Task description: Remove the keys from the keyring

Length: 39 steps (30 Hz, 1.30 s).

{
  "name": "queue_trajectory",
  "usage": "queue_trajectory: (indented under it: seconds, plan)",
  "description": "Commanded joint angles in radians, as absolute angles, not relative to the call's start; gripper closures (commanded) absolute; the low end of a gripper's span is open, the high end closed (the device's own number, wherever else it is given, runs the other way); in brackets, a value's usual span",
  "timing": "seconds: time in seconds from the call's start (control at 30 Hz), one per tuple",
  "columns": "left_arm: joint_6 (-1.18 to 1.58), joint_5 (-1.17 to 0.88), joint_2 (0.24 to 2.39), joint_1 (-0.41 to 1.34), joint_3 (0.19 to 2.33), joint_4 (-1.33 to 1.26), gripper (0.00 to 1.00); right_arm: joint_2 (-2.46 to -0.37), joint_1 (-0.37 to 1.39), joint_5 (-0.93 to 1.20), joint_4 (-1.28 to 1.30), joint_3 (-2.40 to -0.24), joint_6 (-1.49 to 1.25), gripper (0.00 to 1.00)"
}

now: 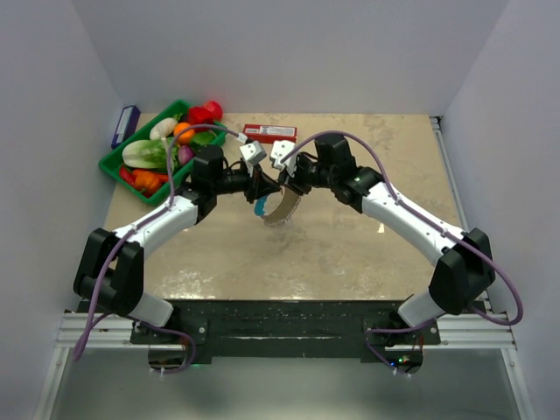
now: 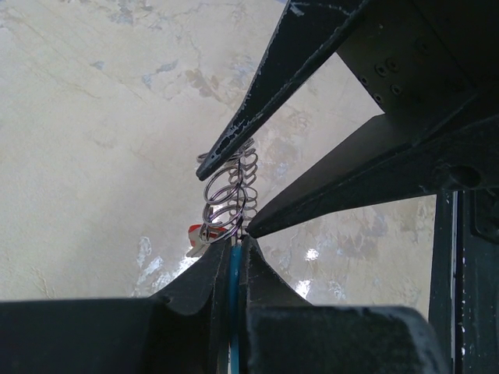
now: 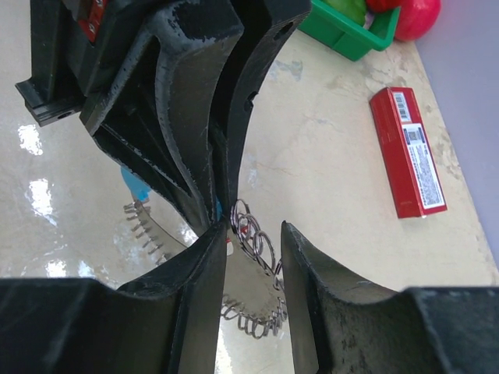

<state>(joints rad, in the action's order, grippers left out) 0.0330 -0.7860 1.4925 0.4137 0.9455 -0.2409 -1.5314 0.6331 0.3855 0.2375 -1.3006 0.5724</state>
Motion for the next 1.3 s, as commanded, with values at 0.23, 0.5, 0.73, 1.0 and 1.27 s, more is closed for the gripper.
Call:
queue_trajectory:
  seconds: [0.23,0.5,0.73,1.0,1.27]
  plan:
    - [0.032,-0.815,1.483,0.416,0.994,-0.296,1.00,-1.482,0.635,0.387,0.267,-1.331,0.646,0.64]
    - [0.035,-0.810,1.488,0.416,0.993,-0.296,1.00,-1.525,0.672,0.396,0.334,-1.399,0.672,0.64]
    - [0.035,-0.813,1.493,0.416,0.994,-0.298,1.00,-1.551,0.692,0.345,0.299,-1.401,0.655,0.64]
    - [0.037,-0.842,1.474,0.416,0.988,-0.301,1.00,-1.568,0.690,0.331,0.264,-1.387,0.652,0.66]
    - [0.025,-0.856,1.476,0.414,0.980,-0.307,1.00,-1.537,0.646,0.477,0.359,-1.434,0.660,0.69]
